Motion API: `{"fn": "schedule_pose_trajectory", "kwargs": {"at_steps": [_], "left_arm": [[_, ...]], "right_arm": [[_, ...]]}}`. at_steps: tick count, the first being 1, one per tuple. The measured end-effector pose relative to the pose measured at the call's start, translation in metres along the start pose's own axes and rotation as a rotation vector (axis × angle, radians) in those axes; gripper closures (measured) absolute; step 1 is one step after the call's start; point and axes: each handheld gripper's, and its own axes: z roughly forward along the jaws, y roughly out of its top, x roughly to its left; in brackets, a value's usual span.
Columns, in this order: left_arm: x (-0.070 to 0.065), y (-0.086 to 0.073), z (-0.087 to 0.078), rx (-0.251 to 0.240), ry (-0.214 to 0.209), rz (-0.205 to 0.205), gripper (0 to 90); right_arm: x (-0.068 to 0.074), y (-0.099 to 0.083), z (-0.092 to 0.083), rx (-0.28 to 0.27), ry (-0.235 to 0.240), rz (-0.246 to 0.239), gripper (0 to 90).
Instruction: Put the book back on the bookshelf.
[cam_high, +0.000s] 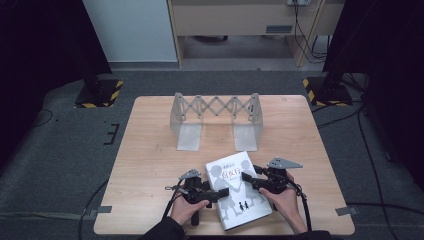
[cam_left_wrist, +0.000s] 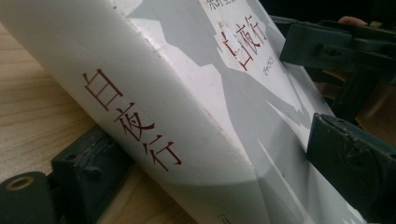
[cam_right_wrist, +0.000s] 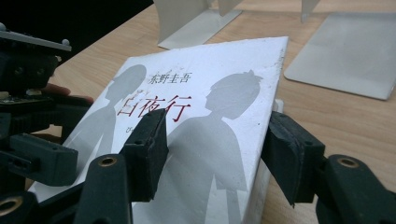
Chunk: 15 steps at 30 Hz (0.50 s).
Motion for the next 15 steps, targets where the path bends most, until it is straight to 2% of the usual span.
{"fn": "schedule_pose_trajectory", "kwargs": {"at_steps": [3, 5, 15], "left_arm": [[0.0007, -0.0003, -0.0002, -0.009, 0.0, -0.016, 10.7], [0.0, -0.0001, -0.0003, -0.001, 0.008, -0.007, 11.1], [-0.0039, -0.0008, 0.0025, -0.006, 0.03, 0.002, 10.9]], "right_arm": [[-0.0014, -0.0022, 0.0016, 0.009, 0.0, 0.015, 41.4], [-0.0035, -0.0044, 0.0026, 0.021, 0.007, 0.045, 41.2], [-0.0093, -0.0097, 0.0013, 0.023, 0.019, 0.087, 40.8]]}}
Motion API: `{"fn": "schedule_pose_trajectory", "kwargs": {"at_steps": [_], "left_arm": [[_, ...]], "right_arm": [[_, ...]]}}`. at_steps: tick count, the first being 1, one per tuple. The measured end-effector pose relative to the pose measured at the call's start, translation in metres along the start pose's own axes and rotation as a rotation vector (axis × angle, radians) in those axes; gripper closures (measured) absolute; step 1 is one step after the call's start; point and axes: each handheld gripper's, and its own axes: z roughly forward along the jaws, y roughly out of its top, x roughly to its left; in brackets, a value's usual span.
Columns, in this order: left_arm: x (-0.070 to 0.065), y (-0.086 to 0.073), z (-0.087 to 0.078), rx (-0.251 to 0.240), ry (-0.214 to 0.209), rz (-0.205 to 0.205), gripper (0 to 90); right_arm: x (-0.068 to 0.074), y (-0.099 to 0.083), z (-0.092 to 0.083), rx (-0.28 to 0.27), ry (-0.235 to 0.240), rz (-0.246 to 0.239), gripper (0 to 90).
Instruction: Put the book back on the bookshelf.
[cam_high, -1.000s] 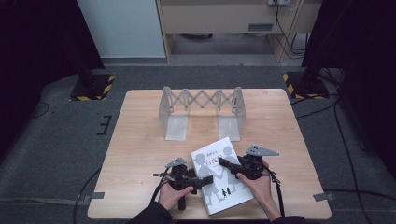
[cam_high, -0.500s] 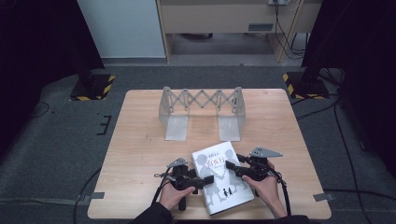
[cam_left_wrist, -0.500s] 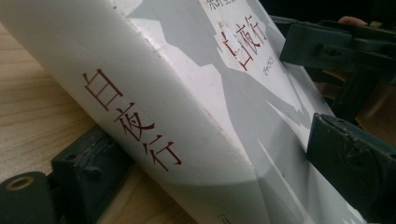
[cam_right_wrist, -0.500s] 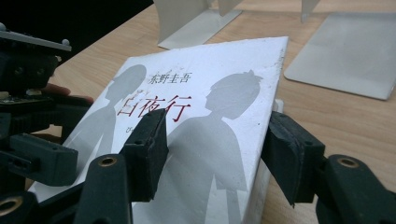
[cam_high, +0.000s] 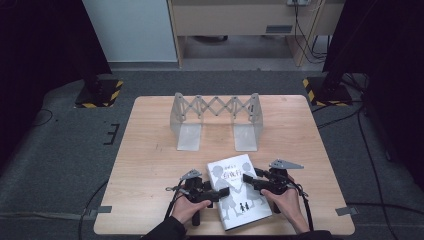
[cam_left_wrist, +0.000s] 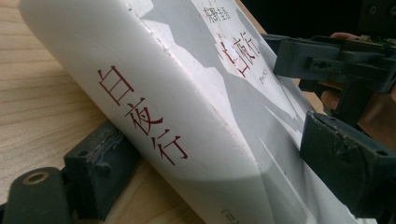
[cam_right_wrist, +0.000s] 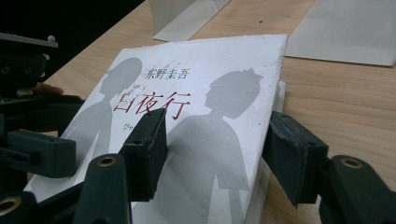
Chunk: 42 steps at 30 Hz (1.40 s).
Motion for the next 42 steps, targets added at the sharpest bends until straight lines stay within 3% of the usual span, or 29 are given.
{"fn": "schedule_pose_trajectory", "kwargs": {"at_steps": [6, 9, 11, 29, 35, 38, 42], "left_arm": [[-0.002, 0.0, 0.002, -0.005, 0.01, -0.001, 10.6], [-0.002, -0.001, 0.002, -0.007, 0.01, -0.004, 10.6], [-0.002, -0.001, 0.002, -0.009, 0.012, -0.005, 10.6], [0.001, 0.002, 0.004, -0.024, 0.016, -0.023, 14.0], [0.004, 0.003, 0.001, -0.036, 0.001, -0.069, 19.3], [0.0, 0.004, -0.002, -0.066, -0.004, -0.059, 22.7], [-0.006, 0.011, -0.008, -0.097, 0.002, -0.013, 24.1]], "right_arm": [[-0.002, -0.001, -0.002, 0.009, 0.001, 0.006, 39.0], [-0.001, -0.002, -0.004, 0.026, -0.022, -0.052, 37.5], [0.0, -0.002, -0.005, 0.025, -0.024, -0.055, 37.5], [-0.003, -0.004, -0.003, 0.02, -0.021, -0.001, 36.5], [-0.003, -0.005, 0.0, 0.004, -0.014, 0.008, 37.9], [-0.003, -0.003, -0.001, -0.022, -0.002, 0.039, 39.7], [-0.003, -0.002, -0.003, -0.056, 0.01, 0.049, 43.1]]}}
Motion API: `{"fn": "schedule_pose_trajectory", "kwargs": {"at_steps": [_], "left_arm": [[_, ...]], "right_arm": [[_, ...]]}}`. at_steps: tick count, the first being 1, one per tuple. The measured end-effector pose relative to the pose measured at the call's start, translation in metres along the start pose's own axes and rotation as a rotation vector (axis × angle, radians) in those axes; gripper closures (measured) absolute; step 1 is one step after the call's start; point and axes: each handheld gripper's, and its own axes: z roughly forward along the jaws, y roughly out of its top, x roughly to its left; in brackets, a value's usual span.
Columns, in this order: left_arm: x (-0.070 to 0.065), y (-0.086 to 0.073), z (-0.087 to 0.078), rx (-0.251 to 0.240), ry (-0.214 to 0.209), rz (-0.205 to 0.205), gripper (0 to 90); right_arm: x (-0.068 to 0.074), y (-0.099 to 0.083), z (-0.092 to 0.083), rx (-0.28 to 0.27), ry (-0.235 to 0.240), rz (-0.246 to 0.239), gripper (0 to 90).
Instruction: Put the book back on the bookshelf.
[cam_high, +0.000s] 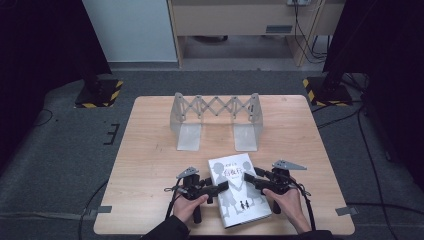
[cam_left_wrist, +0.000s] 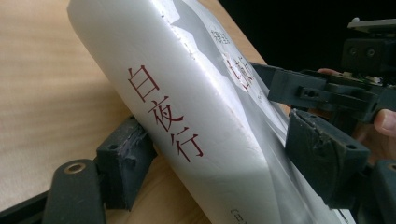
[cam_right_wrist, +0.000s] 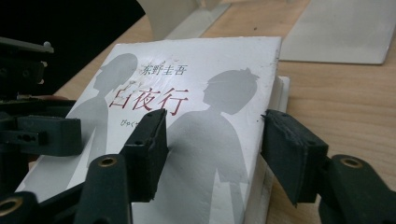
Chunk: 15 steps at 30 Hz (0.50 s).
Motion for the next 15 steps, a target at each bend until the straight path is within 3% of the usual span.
{"fn": "schedule_pose_trajectory", "kwargs": {"at_steps": [3, 5, 8, 15], "left_arm": [[-0.004, 0.006, -0.005, -0.019, 0.006, 0.047, 25.6], [-0.005, 0.008, -0.007, -0.037, 0.0, 0.056, 27.4], [-0.007, 0.015, -0.009, -0.028, -0.012, 0.086, 28.7], [-0.012, 0.019, -0.005, -0.039, -0.035, 0.079, 30.7]], "right_arm": [[0.002, 0.003, -0.002, -0.045, 0.018, -0.001, 45.7], [0.003, 0.005, -0.004, -0.074, 0.026, -0.007, 46.4], [0.005, 0.007, -0.006, -0.104, 0.036, -0.016, 47.4], [0.011, 0.008, -0.007, -0.123, 0.059, -0.036, 50.1]]}}
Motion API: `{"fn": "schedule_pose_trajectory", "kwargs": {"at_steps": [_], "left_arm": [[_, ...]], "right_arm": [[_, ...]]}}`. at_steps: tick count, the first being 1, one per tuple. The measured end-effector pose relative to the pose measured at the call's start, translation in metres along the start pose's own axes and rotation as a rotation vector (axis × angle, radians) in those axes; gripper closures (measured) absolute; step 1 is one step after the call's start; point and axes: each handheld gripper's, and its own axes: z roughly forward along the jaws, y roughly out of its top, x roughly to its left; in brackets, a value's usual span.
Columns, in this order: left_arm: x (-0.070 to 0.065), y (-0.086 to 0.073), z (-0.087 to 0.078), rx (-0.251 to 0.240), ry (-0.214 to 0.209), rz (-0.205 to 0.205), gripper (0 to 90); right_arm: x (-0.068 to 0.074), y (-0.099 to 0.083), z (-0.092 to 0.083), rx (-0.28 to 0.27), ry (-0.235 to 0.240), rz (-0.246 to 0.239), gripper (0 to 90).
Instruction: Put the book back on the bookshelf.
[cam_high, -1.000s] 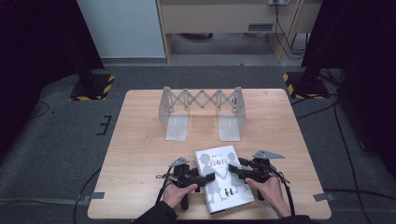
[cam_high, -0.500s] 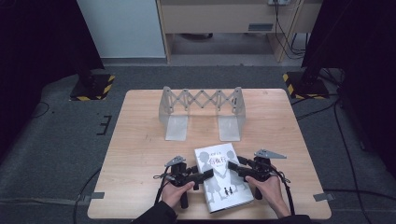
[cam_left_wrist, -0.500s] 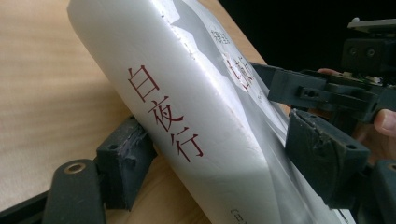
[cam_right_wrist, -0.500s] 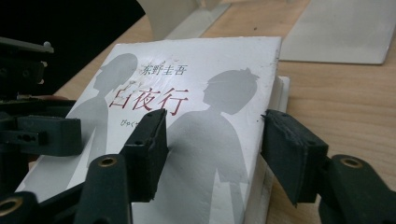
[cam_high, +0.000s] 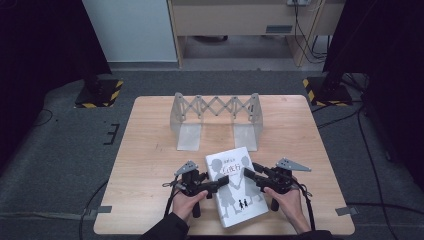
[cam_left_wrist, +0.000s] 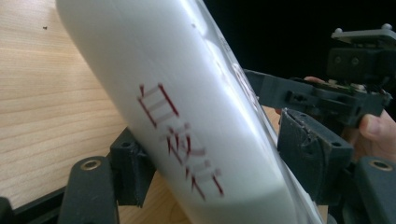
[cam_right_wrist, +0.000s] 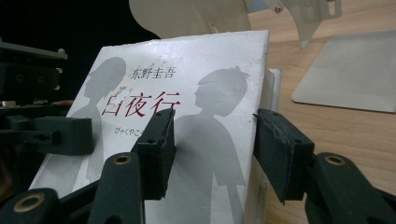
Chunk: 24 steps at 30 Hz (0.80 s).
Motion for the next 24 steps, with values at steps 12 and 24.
{"fn": "schedule_pose_trajectory", "kwargs": {"at_steps": [12, 24], "left_arm": [[0.0052, 0.0034, 0.0062, -0.046, -0.018, -0.039, 33.3], [0.0072, 0.0046, 0.007, -0.024, -0.03, -0.064, 34.1]], "right_arm": [[-0.0009, 0.0014, -0.0014, -0.015, 0.008, -0.012, 52.4], [0.0005, 0.0016, -0.0006, -0.017, 0.031, -0.016, 56.2]]}}
